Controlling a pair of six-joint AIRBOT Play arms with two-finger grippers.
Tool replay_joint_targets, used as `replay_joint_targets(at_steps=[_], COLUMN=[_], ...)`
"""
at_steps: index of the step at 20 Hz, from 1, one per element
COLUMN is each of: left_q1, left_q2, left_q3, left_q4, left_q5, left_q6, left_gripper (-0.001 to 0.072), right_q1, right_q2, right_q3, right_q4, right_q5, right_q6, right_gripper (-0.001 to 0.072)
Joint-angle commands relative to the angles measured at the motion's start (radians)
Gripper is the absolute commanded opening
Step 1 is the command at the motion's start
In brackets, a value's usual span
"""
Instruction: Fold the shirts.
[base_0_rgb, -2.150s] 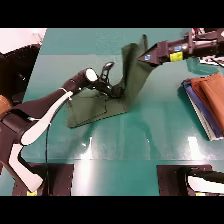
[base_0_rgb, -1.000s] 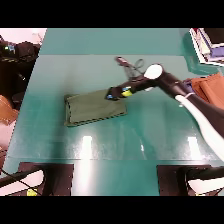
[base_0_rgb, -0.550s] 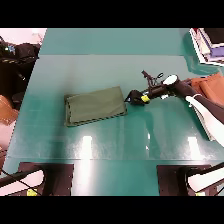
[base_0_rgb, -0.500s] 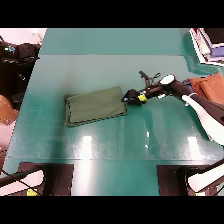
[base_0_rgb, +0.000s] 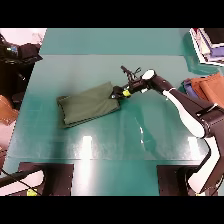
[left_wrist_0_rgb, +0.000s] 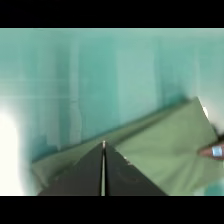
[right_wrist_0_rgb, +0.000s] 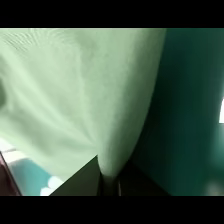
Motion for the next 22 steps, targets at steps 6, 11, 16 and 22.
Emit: replay_joint_targets(at_steps=[6,11,16,22], left_q1=[-0.222,-0.255,-0.255,-0.255], left_q2=[-0.001,-0.001,-0.001,-0.001], left_q3=[0.000,0.000,0.000,0.000], left_q4=[0.038,0.020,0.014,0.011], left_q5=[0.018,0.038,0.039,0.064], left_q6=[0.000,-0.002,-0.013,-0.035], left_gripper=[0.0024,0.0024,0.0025,0.0024], right_q1=[-0.370,-0.744,-1.013,-1.074], right_q2=[0.261,0.451,0.564,0.621], right_q3=[-0.002,-0.158,-0.259,-0.164], right_q4=[-0.001,-0.101,-0.137,-0.128], right_q5=[-0.027,-0.047,-0.087,-0.080], right_q6=[-0.005,0.046,0.045,0.027], right_gripper=[0.0016,0.0016,0.0016,0.0016])
